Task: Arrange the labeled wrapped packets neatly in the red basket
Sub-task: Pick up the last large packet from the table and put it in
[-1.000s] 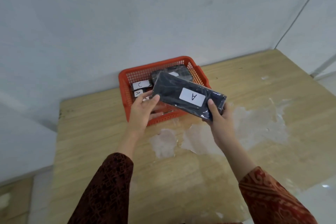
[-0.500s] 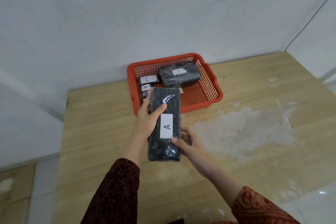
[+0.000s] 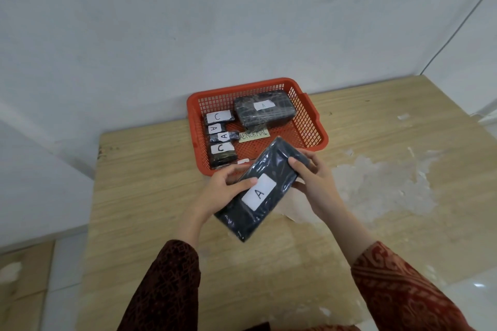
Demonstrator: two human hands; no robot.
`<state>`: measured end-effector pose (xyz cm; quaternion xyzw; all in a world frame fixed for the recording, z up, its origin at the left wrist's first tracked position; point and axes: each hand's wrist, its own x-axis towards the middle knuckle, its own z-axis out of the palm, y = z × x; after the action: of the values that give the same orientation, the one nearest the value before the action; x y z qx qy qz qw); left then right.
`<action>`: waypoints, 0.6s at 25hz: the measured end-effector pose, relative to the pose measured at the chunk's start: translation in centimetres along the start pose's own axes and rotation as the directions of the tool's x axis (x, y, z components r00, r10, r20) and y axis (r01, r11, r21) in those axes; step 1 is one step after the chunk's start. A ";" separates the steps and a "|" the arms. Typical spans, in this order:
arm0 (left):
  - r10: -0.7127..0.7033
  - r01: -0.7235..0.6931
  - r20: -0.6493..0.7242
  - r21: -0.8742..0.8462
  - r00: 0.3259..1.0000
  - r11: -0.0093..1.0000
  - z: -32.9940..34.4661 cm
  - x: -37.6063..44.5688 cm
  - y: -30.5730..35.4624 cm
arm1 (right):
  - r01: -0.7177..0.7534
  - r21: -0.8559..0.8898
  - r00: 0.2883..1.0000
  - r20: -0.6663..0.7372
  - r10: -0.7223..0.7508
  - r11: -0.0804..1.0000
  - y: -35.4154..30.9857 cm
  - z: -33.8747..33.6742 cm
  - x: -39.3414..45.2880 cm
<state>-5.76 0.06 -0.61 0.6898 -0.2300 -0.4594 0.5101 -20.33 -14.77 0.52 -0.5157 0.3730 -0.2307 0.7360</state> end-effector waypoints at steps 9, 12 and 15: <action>-0.234 -0.049 -0.558 -0.445 0.796 0.894 -0.3 0.2 -2.2 | -0.069 -0.106 0.983 -0.175 0.049 0.992 4.3 -0.1 -2.1; -0.263 -0.131 -0.578 -0.551 0.773 0.824 0.0 -0.1 -2.3 | -0.039 -0.044 0.982 -0.186 0.030 0.998 4.4 -0.2 -2.1; -0.162 -0.170 -0.593 -0.464 0.789 0.870 1.7 -0.5 -2.5 | 0.006 0.004 0.976 -0.216 -0.005 1.000 3.3 -0.6 -0.8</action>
<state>-7.88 0.55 -2.77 0.6467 0.0724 -0.2519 0.7164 -21.45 -13.35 -2.39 -0.4868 0.4486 -0.2883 0.6918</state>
